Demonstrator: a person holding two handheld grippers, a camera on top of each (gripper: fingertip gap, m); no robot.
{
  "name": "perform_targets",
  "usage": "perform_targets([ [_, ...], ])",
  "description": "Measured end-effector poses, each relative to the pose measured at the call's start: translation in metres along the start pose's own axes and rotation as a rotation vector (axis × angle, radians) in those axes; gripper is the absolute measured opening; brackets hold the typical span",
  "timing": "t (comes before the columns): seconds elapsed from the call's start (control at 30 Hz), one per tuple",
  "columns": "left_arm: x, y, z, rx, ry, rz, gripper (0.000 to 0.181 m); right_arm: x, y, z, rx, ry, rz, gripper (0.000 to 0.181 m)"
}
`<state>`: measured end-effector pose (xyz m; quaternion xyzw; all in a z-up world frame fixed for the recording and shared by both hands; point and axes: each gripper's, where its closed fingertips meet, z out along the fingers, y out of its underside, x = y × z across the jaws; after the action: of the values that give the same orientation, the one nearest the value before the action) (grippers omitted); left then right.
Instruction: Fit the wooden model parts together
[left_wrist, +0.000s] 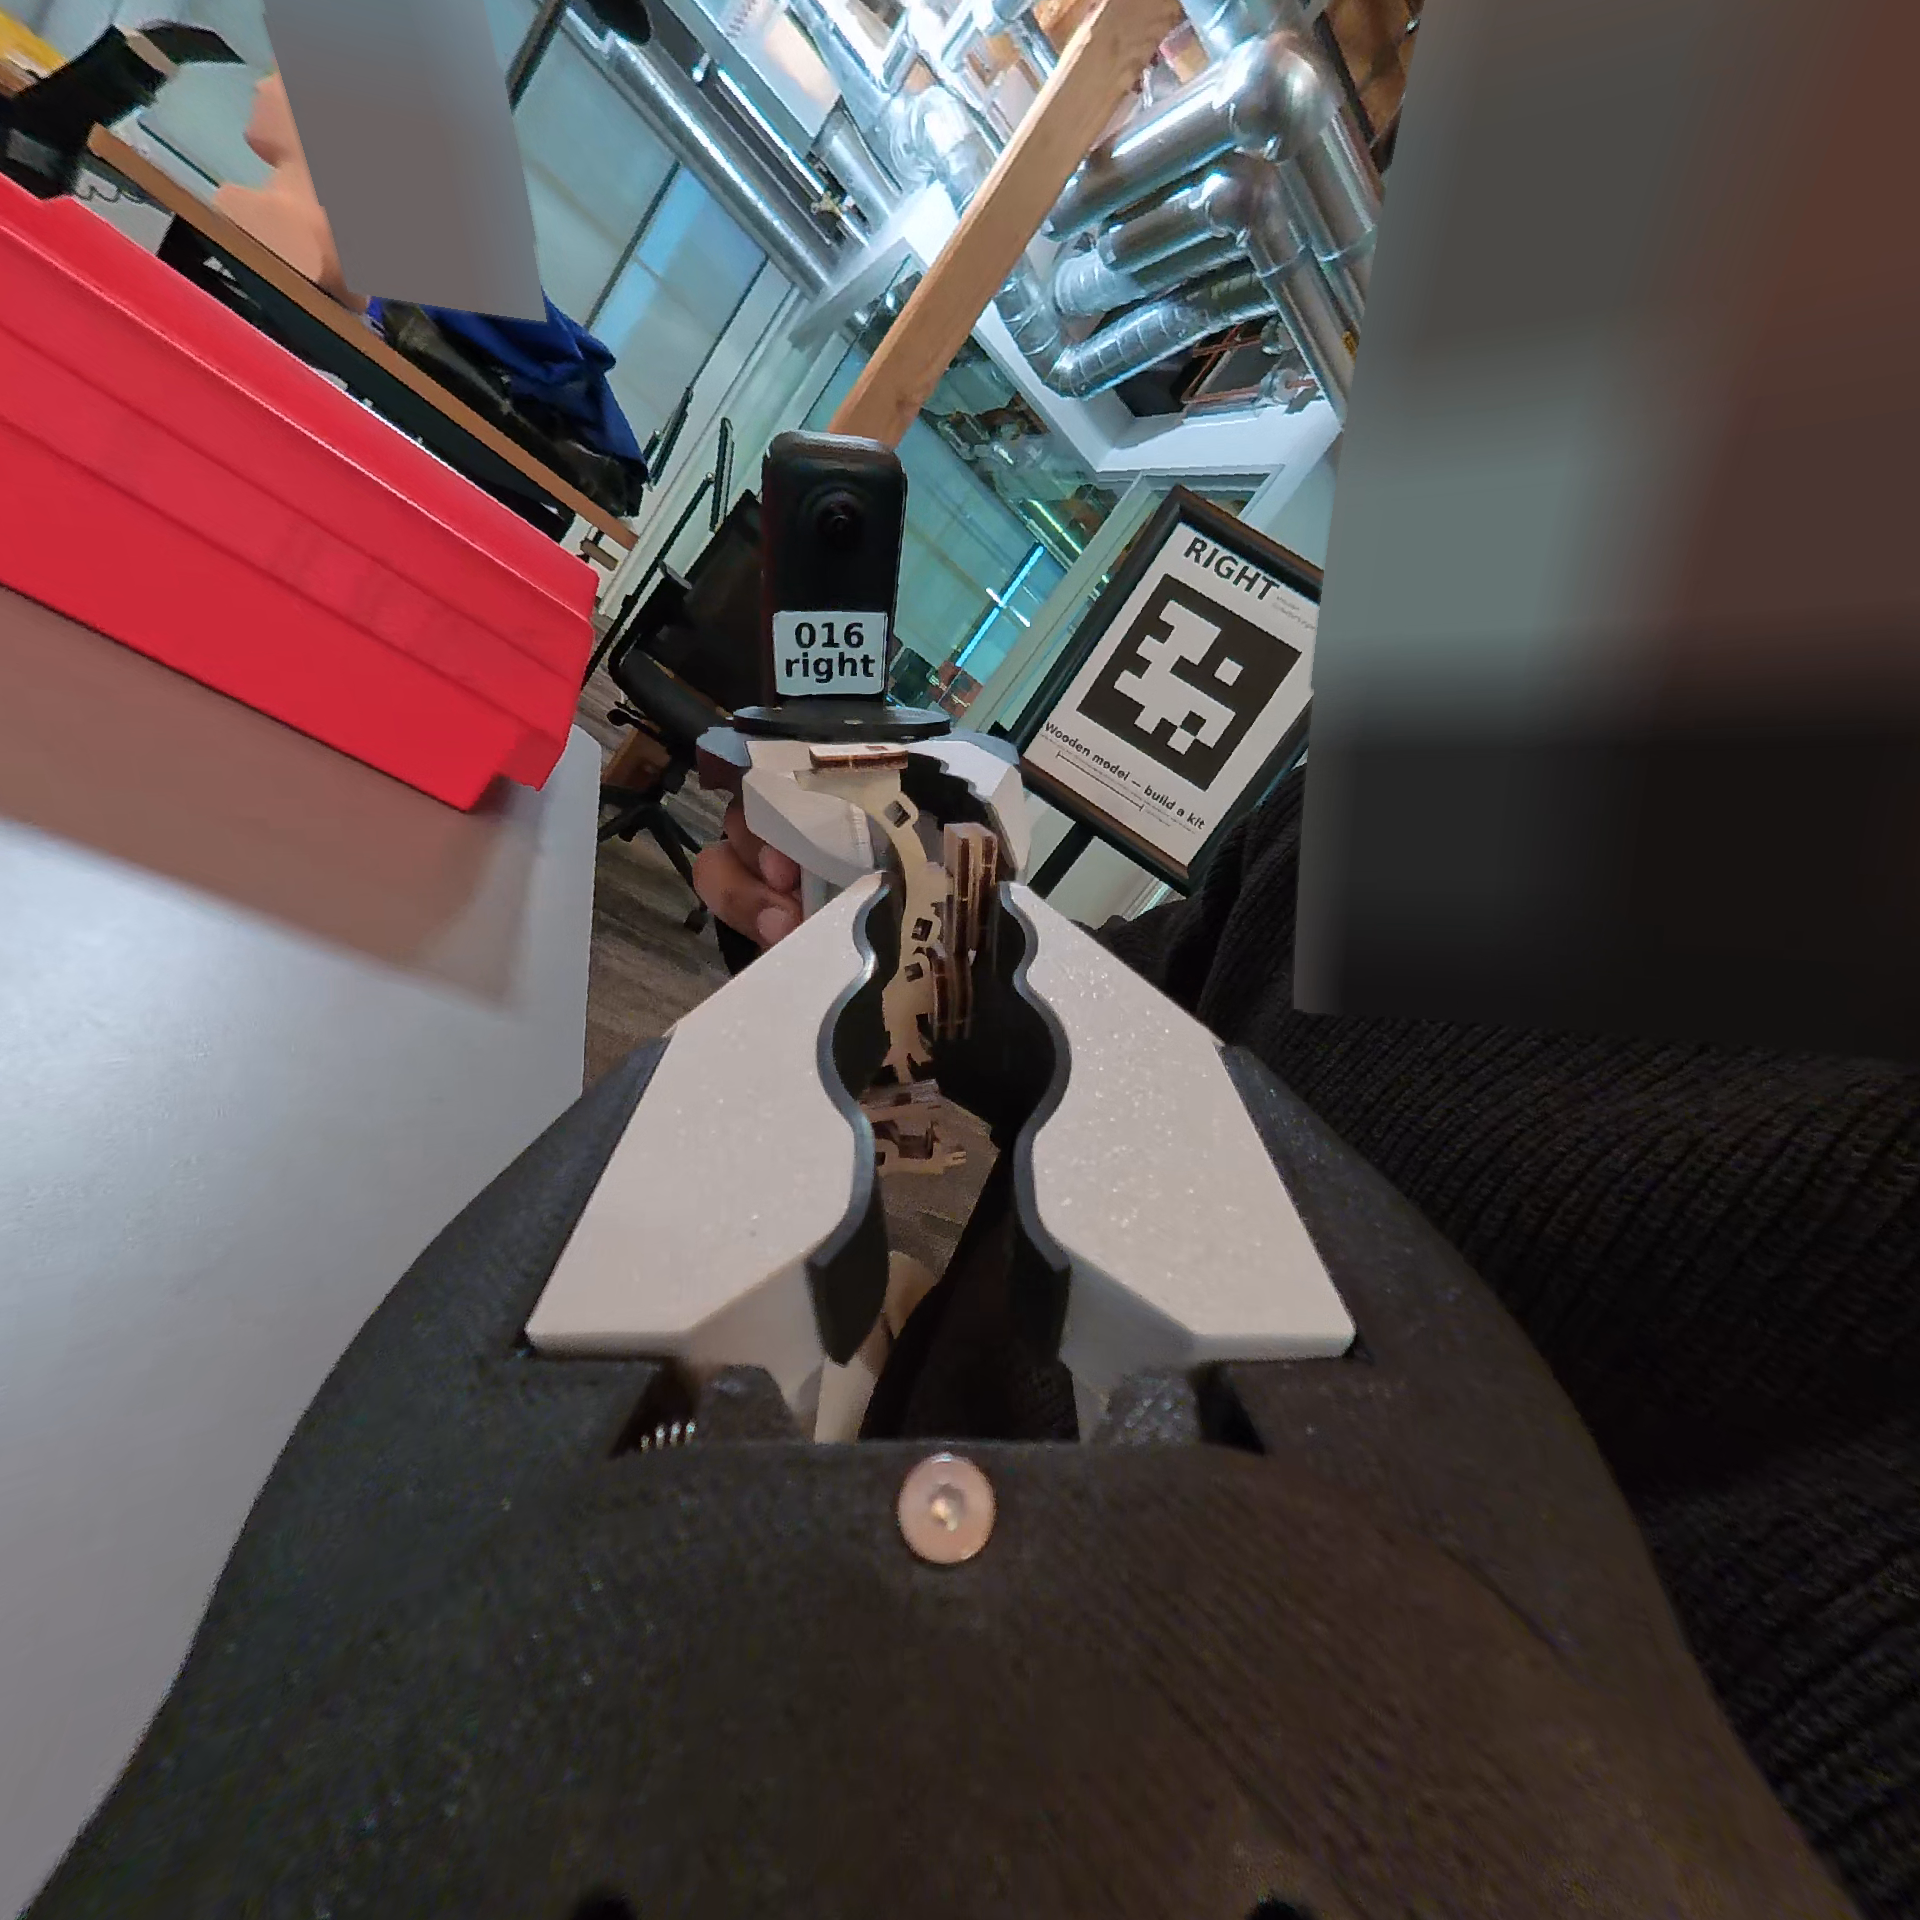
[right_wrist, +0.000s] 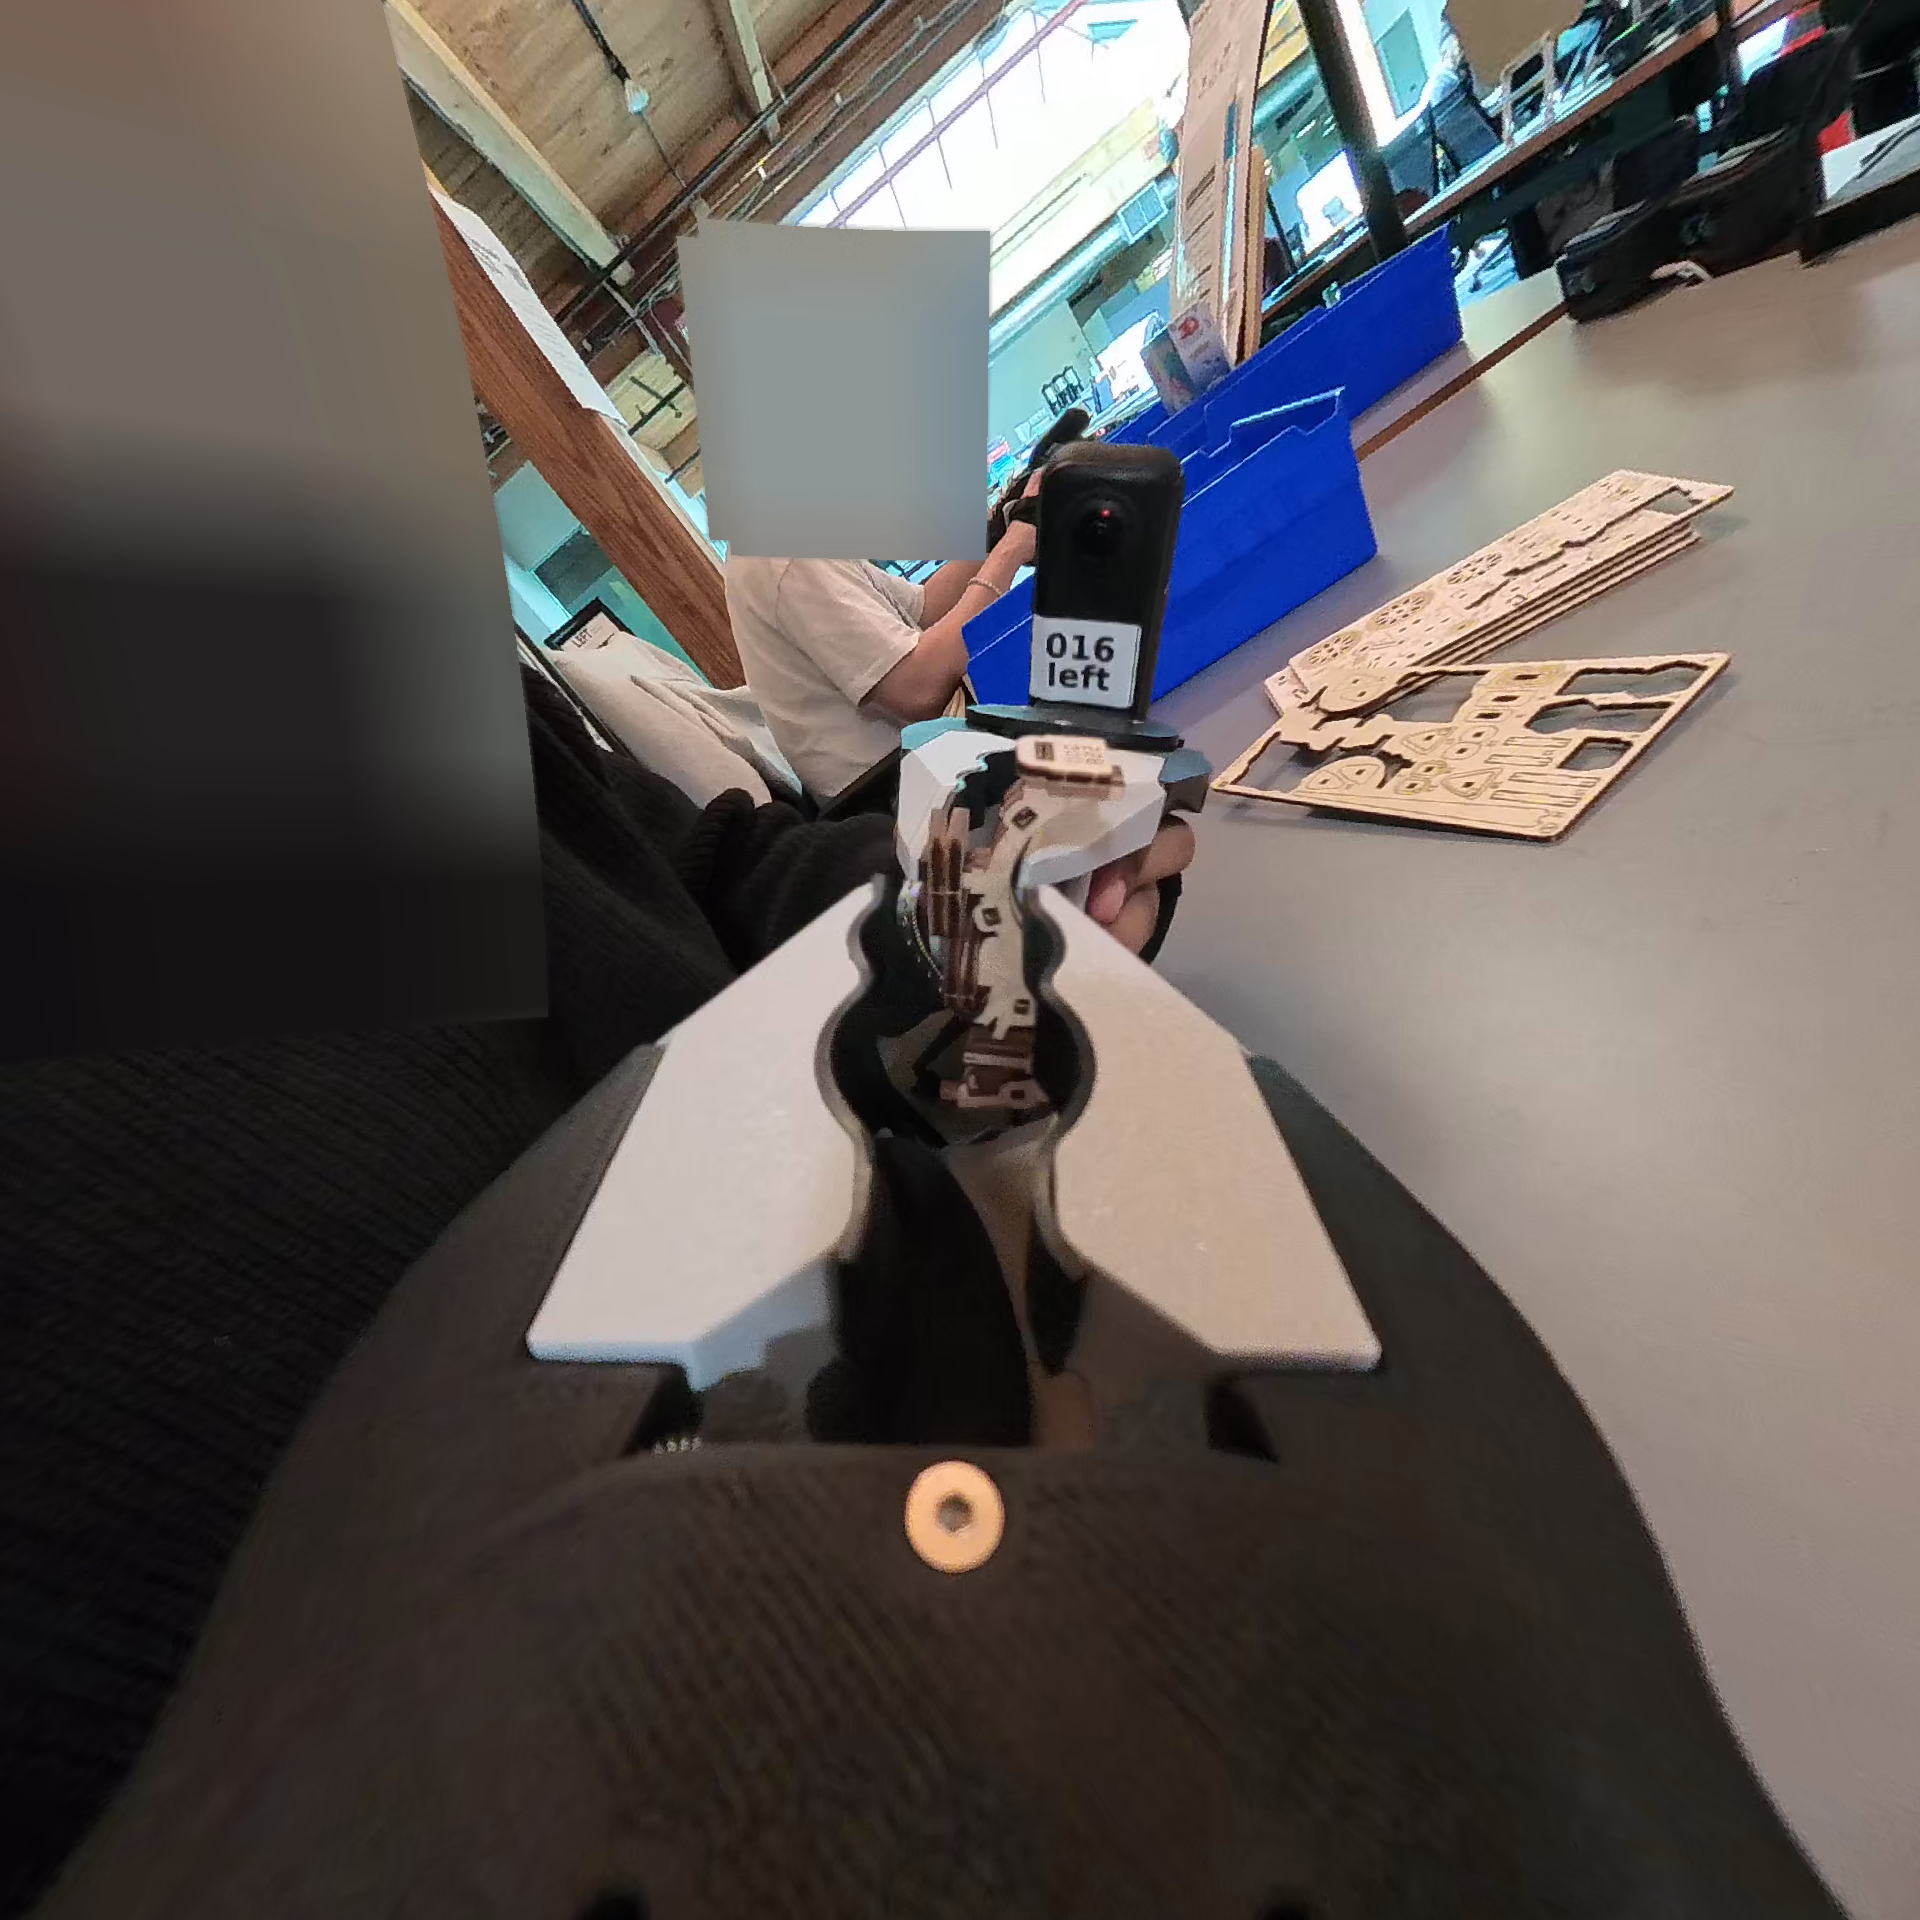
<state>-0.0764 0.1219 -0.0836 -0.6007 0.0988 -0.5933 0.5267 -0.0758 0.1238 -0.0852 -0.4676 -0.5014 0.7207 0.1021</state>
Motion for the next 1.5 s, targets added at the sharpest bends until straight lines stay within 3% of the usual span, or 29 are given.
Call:
perform_targets([
  [0.13, 0.002, 0.0, 0.001, 0.004, 0.012, -0.005, 0.014, 0.006, 0.003, 0.002, -0.008, 0.034, 0.007, 0.034],
  [0.37, 0.003, 0.001, 0.002, 0.005, 0.021, -0.026, 0.014, -0.001, -0.002, 0.001, 0.021, -0.018, 0.045, 0.015],
  [1.5, 0.001, 0.001, 0.003, 0.048, 0.066, -0.147, 0.018, 0.001, -0.001, 0.0, 0.014, -0.028, 0.078, 0.013],
])
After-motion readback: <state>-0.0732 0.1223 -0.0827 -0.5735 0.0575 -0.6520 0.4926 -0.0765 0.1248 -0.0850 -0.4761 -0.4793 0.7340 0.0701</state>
